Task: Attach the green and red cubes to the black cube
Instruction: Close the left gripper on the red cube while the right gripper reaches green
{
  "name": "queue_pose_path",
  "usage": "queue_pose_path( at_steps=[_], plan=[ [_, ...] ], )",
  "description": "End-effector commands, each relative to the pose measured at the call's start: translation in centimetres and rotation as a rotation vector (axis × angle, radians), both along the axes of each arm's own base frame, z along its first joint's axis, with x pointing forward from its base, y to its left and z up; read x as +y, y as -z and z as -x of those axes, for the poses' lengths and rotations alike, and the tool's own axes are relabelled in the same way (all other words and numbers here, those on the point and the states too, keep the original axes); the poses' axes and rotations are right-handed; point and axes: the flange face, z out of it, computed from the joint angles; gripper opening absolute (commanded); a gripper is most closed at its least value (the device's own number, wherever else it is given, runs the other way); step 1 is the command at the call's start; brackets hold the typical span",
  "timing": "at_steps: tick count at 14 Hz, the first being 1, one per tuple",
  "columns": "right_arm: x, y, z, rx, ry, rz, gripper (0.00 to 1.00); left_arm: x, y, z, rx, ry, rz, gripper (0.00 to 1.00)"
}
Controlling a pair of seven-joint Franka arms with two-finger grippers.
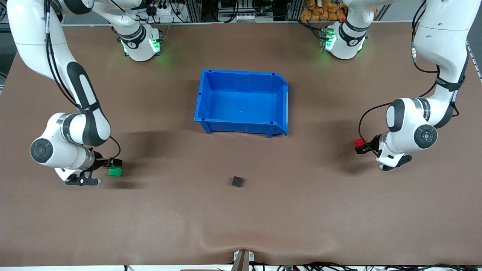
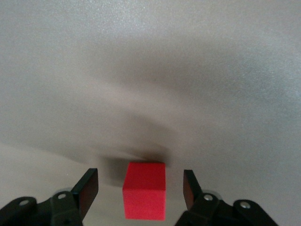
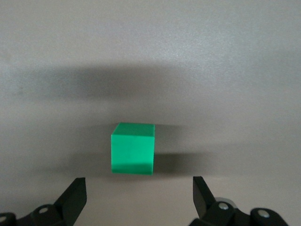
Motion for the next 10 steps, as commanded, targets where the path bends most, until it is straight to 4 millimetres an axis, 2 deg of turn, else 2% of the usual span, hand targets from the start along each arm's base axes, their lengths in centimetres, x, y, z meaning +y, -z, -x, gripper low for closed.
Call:
queue_pose_path(
  at_steps=[1,2,3,4,8,9,10],
  plan=[
    [1.1,0.4,-0.9,-0.003,0.0,0.002,1.0,-0.4,0.3,0.1,-0.003,-0.016,0.0,0.6],
    [1.0,0.6,-1.1,-0.016,0.001,0.003,1.0,-0.3,0.6,0.2,0.002,-0.017,0.0,0.43],
    [1.0,0.8,-1.2,-0.023,0.003,0.004,1.0,-0.4,0.4,0.2,0.0,-0.015,0.0,0.15],
    [1.0,1.0,-1.2,-0.026,0.003,0.004,1.0,-0.4,0.2,0.2,-0.003,-0.016,0.0,0.0],
    [0.5,1.9,-1.1,-0.025,0.01,0.005,1.0,-0.3,-0.9,-1.1,-0.034,-0.107,-0.003,0.0],
    [0.3,2.0,-1.1,-0.025,0.013,0.005,0.96,-0.3,-1.4,-1.4,-0.043,-0.149,0.001,0.0],
    [0.3,2.0,-1.1,-0.025,0.013,0.005,0.82,-0.7,-2.0,-2.1,-0.059,-0.197,0.008,0.0]
  ],
)
